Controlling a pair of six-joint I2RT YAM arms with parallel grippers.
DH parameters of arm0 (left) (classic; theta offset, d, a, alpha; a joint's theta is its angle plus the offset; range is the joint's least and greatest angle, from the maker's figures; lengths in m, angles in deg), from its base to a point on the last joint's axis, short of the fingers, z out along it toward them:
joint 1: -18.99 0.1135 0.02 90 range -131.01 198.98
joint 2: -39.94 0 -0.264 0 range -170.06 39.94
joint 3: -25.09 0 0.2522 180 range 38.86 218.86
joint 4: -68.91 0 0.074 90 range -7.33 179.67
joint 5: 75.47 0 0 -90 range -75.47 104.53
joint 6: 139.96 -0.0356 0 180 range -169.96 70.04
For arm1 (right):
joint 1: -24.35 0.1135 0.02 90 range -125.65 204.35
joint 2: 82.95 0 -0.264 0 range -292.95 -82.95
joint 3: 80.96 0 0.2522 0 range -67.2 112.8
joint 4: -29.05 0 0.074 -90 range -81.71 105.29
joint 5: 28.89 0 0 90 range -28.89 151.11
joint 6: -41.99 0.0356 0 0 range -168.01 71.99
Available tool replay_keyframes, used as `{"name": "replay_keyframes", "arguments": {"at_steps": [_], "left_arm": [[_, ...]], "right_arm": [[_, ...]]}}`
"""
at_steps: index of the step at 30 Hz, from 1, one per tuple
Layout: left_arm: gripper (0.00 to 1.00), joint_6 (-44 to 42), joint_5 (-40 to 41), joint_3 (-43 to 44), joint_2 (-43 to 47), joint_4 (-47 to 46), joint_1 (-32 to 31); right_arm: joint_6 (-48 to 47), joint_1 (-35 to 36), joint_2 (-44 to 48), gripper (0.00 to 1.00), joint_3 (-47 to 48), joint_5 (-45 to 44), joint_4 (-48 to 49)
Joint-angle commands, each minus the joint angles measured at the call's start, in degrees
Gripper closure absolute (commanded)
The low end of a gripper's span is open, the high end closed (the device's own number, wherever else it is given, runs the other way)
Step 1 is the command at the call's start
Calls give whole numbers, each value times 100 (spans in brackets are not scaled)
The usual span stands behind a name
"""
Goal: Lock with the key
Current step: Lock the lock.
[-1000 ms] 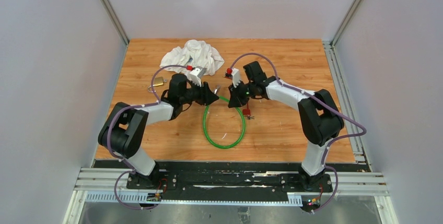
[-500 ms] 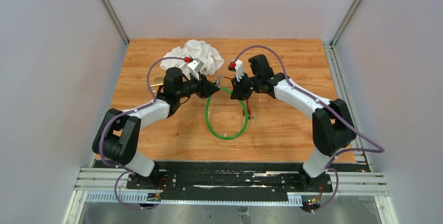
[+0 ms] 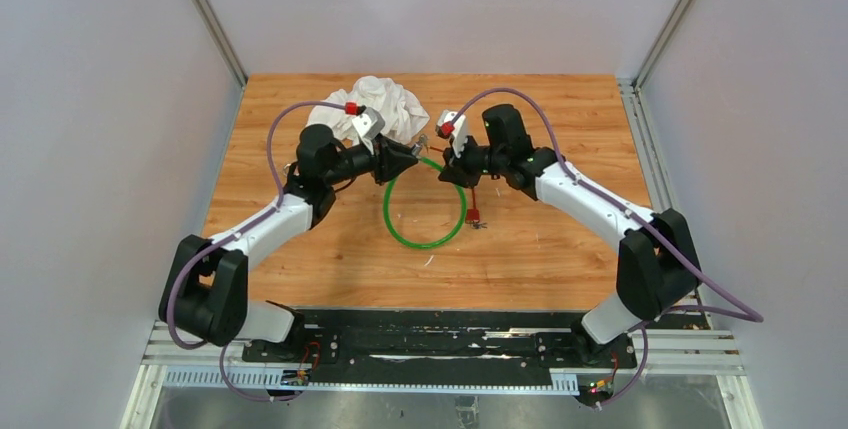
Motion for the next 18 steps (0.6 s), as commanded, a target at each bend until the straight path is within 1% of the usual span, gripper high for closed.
{"name": "replay_keyframes", "arguments": {"at_steps": [1, 5, 9, 13, 18], "left_arm": [[99, -556, -956, -199, 377, 58, -176], [100, -839, -1117, -359, 522, 70, -181], [100, -1230, -1133, -582, 689, 70, -184], [100, -1536, -1186, -724, 777, 121, -190], [100, -1711, -1256, -750, 821, 246, -184]], "right_arm": [[-574, 376, 204, 99, -201, -236, 1058], [-787, 562, 256, 99, -309, -510, 1138], [-841, 603, 318, 99, -461, -583, 1258], [-816, 616, 376, 95, -579, -564, 1299], [-772, 615, 461, 89, -433, -482, 1019]]}}
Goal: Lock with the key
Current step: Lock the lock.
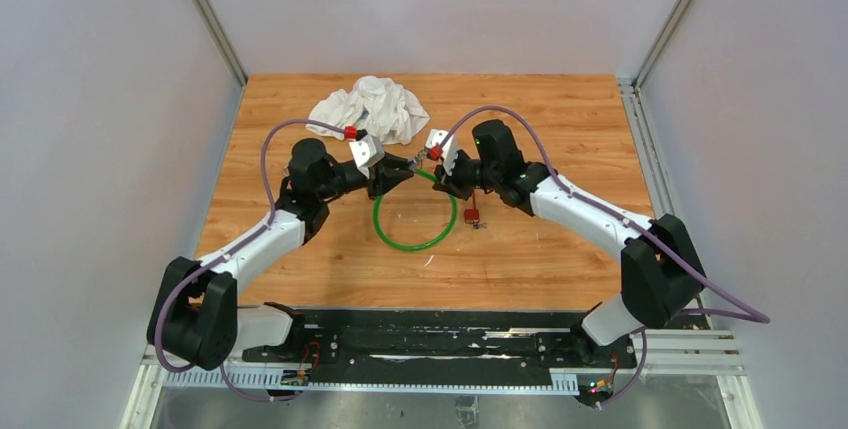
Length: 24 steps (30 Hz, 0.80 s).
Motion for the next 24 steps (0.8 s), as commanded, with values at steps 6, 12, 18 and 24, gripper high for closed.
{"name": "replay_keyframes", "arguments": {"at_steps": [6, 12, 18, 24], "left_arm": [[99, -72, -799, -60, 101, 217, -178], [100, -39, -824, -49, 131, 218, -185], [100, -50, -766, -39, 184, 205, -179], [100, -14, -773, -15, 210, 209, -193]], "right_arm": [[132, 102, 181, 79, 477, 90, -78], [264, 104, 164, 66, 591, 139, -281], [208, -67, 335, 49, 750, 378, -840], [-136, -238, 846, 44, 707, 502, -1690]]}}
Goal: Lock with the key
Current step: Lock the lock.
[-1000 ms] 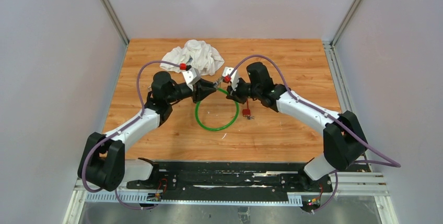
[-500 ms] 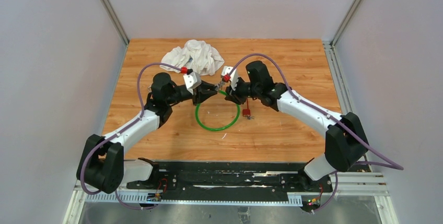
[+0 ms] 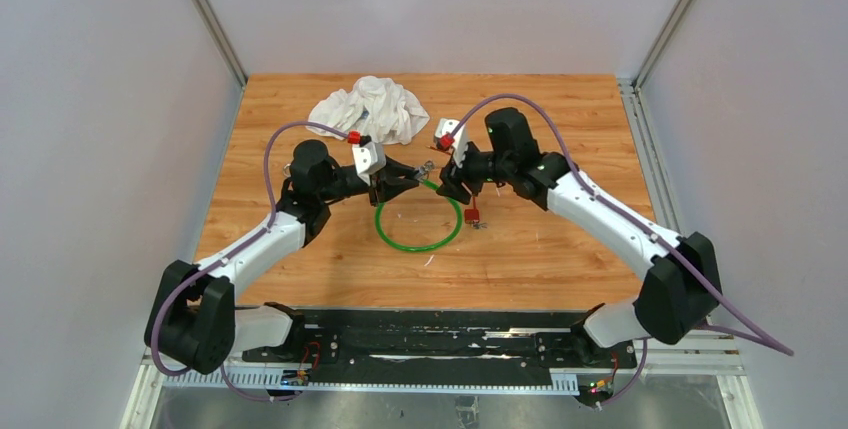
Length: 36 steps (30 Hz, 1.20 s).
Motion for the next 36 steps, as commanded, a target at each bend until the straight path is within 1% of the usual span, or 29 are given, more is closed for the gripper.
{"name": "replay_keyframes", "arguments": {"at_steps": [1, 5, 9, 12, 16, 20, 30, 36], "left_arm": [[100, 65, -202, -5, 110, 161, -63], [100, 29, -181, -48, 199, 146, -67], [100, -17, -245, -103, 263, 145, -62], [100, -31, -226, -138, 324, 150, -62], [100, -76, -203, -178, 396, 150, -66], [100, -109, -195, -200, 418, 151, -66], [100, -140, -179, -214, 442, 152, -77], [100, -150, -185, -215, 436, 152, -82]], "right_arm": [[-334, -129, 572, 44, 105, 200, -718], [-316, -152, 998, 43, -146, 158, -845], [57, -210, 1127, 44, 140, 250, -927], [495, -226, 909, 46, 573, 542, -1036], [1123, -224, 522, 52, 1130, 1015, -1030], [1531, -224, 207, 56, 1467, 1218, -1031], [1820, -220, -201, 64, 1610, 1404, -1026], [1763, -226, -285, 73, 1619, 1385, -1017]]}}
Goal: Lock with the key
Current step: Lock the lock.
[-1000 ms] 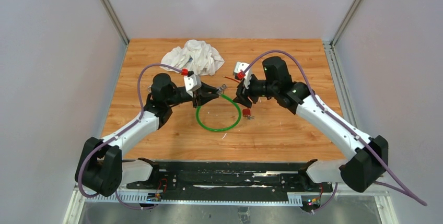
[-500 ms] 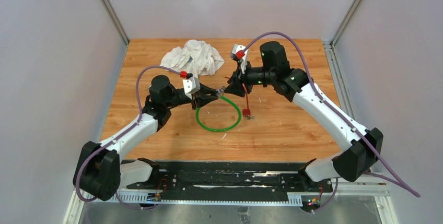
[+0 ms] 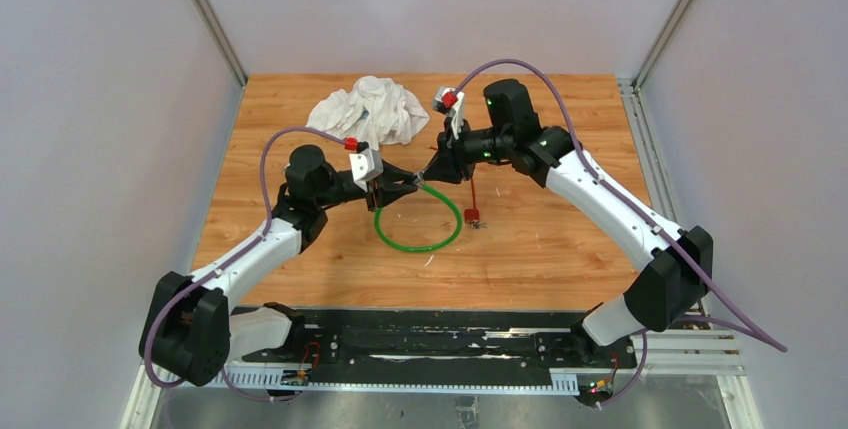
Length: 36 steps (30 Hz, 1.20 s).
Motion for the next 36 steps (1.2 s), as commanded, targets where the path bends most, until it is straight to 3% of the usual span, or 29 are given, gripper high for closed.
{"name": "replay_keyframes", "arguments": {"at_steps": [1, 11, 36], "left_arm": [[100, -73, -102, -56, 102, 47, -48], [100, -93, -119, -72, 85, 47, -57], [100, -146, -233, -91, 68, 47, -59]], "right_arm": [[28, -136, -31, 75, 191, 124, -68], [-263, -128, -66, 85, 242, 13, -73], [-1995, -132, -62, 89, 102, -83, -231]]}}
